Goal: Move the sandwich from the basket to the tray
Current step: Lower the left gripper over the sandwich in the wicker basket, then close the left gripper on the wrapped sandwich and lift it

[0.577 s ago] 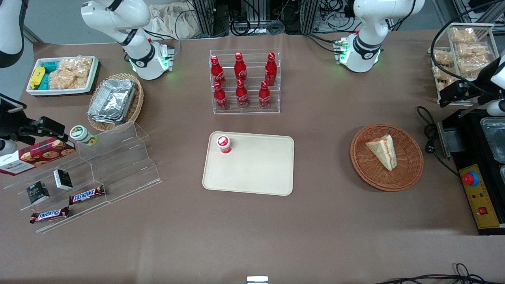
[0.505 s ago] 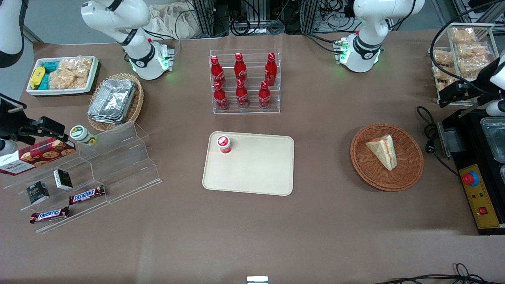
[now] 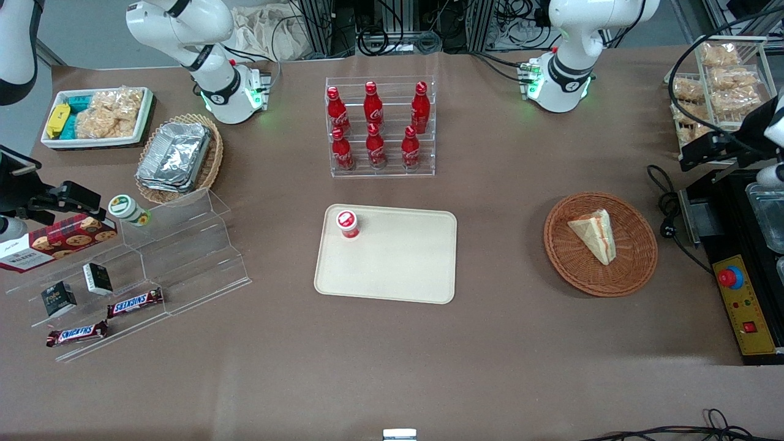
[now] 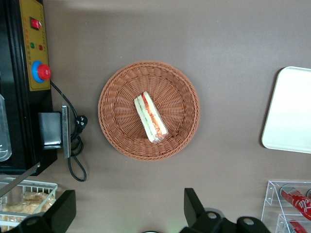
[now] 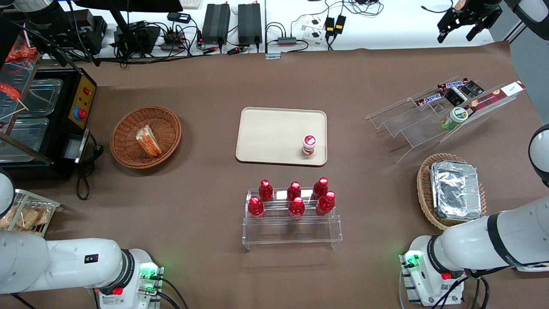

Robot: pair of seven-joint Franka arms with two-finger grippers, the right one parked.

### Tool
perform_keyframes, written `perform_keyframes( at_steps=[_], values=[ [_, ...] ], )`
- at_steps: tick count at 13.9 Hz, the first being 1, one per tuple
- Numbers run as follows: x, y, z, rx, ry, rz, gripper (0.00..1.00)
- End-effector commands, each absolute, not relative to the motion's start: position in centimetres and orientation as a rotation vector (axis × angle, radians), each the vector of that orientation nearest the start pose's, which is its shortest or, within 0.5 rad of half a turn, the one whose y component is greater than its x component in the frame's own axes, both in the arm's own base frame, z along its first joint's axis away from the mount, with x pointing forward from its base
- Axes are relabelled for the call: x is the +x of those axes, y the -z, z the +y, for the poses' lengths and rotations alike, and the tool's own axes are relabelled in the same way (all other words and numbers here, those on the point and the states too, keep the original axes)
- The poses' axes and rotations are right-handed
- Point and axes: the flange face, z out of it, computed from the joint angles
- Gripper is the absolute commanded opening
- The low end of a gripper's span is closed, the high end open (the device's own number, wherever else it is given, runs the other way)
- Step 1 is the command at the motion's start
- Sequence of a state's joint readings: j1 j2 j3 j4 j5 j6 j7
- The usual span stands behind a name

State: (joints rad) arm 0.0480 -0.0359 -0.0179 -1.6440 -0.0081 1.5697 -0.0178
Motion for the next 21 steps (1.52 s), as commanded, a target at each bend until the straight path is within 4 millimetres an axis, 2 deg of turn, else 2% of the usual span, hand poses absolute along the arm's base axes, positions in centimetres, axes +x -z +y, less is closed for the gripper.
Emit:
perform_keyframes(
  at_steps=[1, 7, 10, 15, 21],
  values=[
    [54.9, -56.8, 2.2, -3.142, -0.133, -0.204, 1.00],
    [55.5, -45.2, 2.4, -3.049, -0.140, -0.720, 1.00],
    [56.4, -39.7, 2.4, -3.038, -0.167, -0.780, 1.00],
    [55.1, -29.9, 2.2, -3.015, -0.147, -0.878, 1.00],
    [54.3, -23.0, 1.8, -3.002, -0.139, -0.913, 1.00]
  ],
)
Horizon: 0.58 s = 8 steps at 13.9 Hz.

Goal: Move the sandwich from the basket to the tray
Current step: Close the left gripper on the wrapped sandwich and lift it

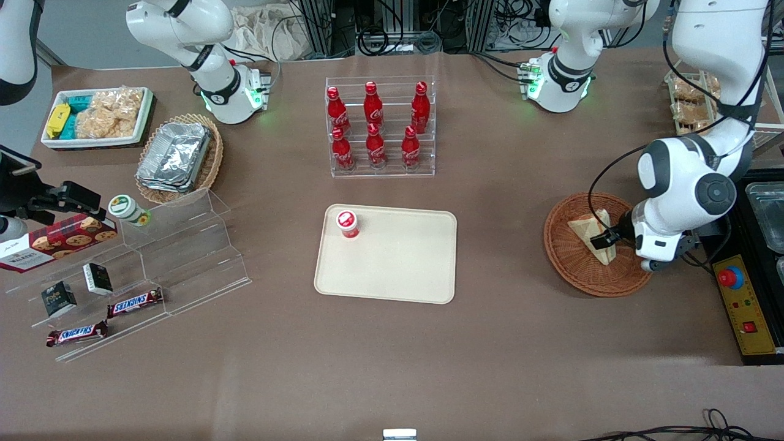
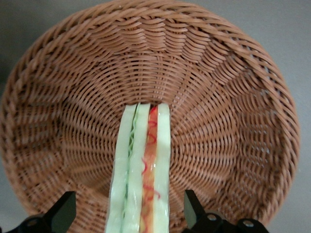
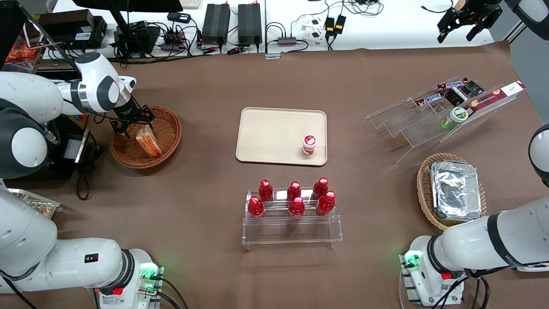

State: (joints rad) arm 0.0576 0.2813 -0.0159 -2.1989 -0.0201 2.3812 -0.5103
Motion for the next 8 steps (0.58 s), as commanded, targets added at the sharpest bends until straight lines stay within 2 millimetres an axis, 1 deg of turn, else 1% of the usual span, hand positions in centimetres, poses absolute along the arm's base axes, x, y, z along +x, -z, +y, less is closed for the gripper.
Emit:
perform_keyframes(
  at_steps=[1, 2, 3, 5, 6, 7, 8],
  values=[
    [54.2, -22.1, 1.8, -3.003, -0.129, -0.912, 1.00],
    [54.0, -21.4, 1.8, -3.002, -0.134, -0.913, 0.98],
    [54.0, -21.4, 1.8, -3.002, -0.134, -0.913, 0.85],
    [54.1, -21.8, 1.8, -3.001, -0.134, -0.915, 0.53],
    [54.1, -21.9, 1.8, -3.001, -0.136, -0.914, 0.40],
    [54.1, -22.3, 1.8, -3.002, -0.131, -0.914, 0.29],
    [54.3, -23.1, 1.8, -3.006, -0.120, -0.910, 0.22]
  ],
)
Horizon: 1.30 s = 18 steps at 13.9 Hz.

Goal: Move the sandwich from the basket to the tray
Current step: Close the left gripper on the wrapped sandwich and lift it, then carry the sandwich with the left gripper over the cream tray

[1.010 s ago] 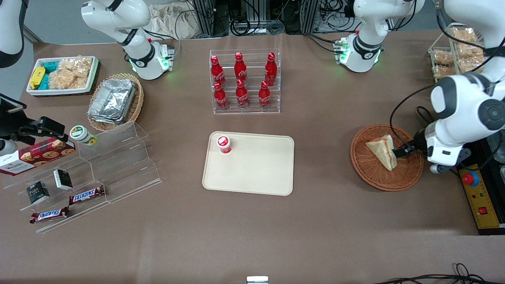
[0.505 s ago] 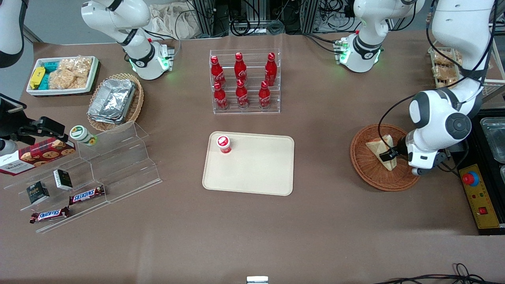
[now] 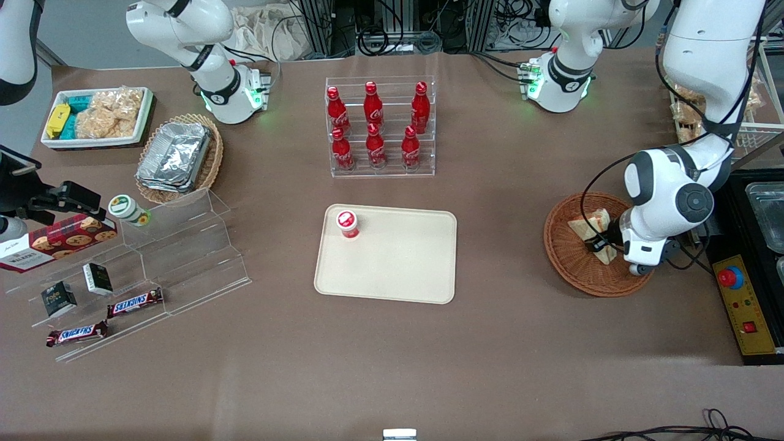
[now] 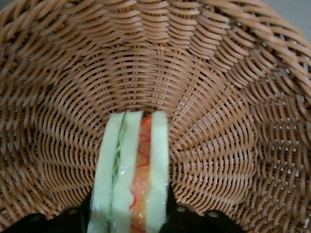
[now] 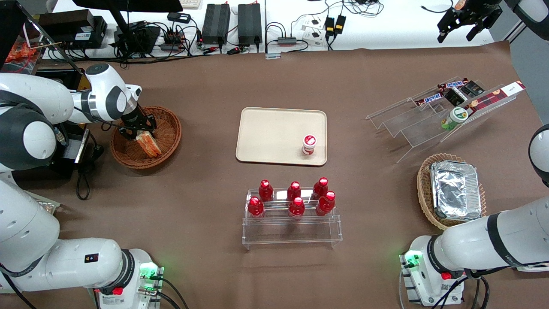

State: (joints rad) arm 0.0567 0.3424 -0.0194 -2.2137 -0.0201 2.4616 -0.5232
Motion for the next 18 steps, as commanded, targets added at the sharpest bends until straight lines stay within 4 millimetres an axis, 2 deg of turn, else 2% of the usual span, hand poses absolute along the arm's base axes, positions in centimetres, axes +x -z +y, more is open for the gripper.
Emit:
perform_keyframes(
  at_steps=[1, 3, 6, 8, 11, 12, 15, 18],
  values=[
    [54.5, -24.7, 1.8, -3.011, -0.101, -0.906, 0.21],
    [55.2, -29.8, 1.6, -3.021, -0.063, -0.865, 0.21],
    [56.5, -39.5, 0.4, -3.044, -0.006, -0.812, 0.21],
    [57.1, -46.0, -1.5, -3.074, -0.026, -0.696, 0.21],
    [57.0, -53.6, -8.1, -3.101, -0.092, -0.527, 0.21],
    [56.6, -54.9, -10.9, -3.112, -0.102, -0.458, 0.22],
    [54.3, -56.4, -19.2, -3.132, -0.082, -0.350, 0.22],
    [52.2, -55.5, -26.6, -3.155, -0.101, -0.231, 0.22]
  ],
)
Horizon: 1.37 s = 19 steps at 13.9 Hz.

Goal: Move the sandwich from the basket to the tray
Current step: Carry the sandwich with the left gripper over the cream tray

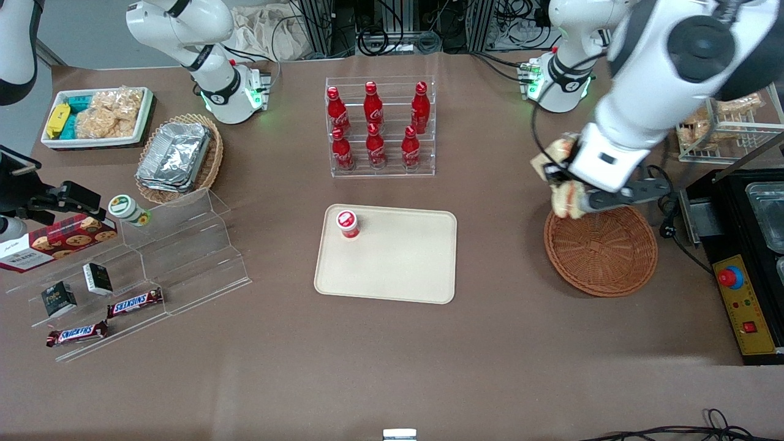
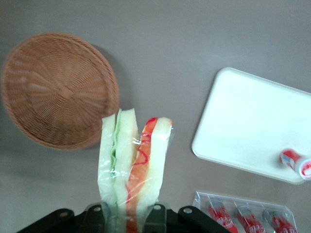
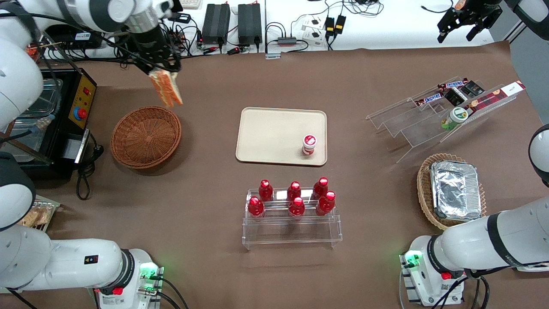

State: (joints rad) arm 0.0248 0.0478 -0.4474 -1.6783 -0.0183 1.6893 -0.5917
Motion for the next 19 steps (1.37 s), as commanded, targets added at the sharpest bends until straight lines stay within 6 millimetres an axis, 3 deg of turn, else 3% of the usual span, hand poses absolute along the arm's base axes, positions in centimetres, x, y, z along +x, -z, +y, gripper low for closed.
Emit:
perform_keyframes(
  at_steps=[1, 6, 10, 13, 14, 19],
  values=[
    [52.0, -54.2, -28.4, -3.140, -0.108, -0.200, 0.22],
    [52.4, -44.4, -37.1, -3.124, -0.089, -0.133, 0.22],
    [53.0, -36.0, -40.8, -3.116, -0.093, -0.035, 0.22],
    [54.4, -30.5, -41.4, -3.083, -0.059, -0.061, 0.22],
    [54.4, -29.1, -42.6, -3.091, -0.047, -0.047, 0.22],
    [55.8, -23.8, -43.7, -3.071, 0.000, -0.057, 0.23]
  ],
)
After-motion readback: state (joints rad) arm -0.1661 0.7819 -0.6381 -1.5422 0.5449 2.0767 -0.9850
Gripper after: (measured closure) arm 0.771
